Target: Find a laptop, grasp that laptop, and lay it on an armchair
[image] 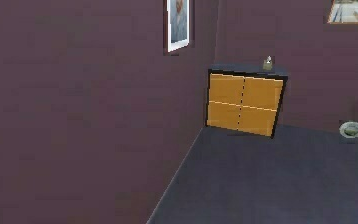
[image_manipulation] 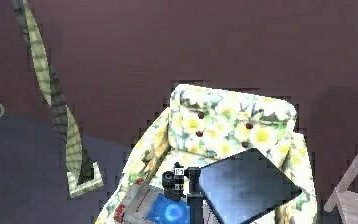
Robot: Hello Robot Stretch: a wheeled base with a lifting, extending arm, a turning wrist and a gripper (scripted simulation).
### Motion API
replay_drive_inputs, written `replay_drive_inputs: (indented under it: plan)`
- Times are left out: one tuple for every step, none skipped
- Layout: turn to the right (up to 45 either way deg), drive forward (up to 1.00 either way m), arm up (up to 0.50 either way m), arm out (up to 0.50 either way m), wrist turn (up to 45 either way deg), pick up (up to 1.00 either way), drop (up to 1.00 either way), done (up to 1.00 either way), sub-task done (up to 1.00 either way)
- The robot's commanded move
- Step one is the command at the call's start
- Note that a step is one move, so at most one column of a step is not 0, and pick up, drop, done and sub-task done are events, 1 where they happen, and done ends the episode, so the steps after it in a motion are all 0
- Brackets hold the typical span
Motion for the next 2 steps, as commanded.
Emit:
replay_drive_inputs:
  plan:
    - [0.0,0.00,-0.32,0.00,0.0,0.00,0.00,0.00,0.00]
    - [0.0,0.00,0.00,0.00,0.0,0.00,1.00,0.00,0.00]
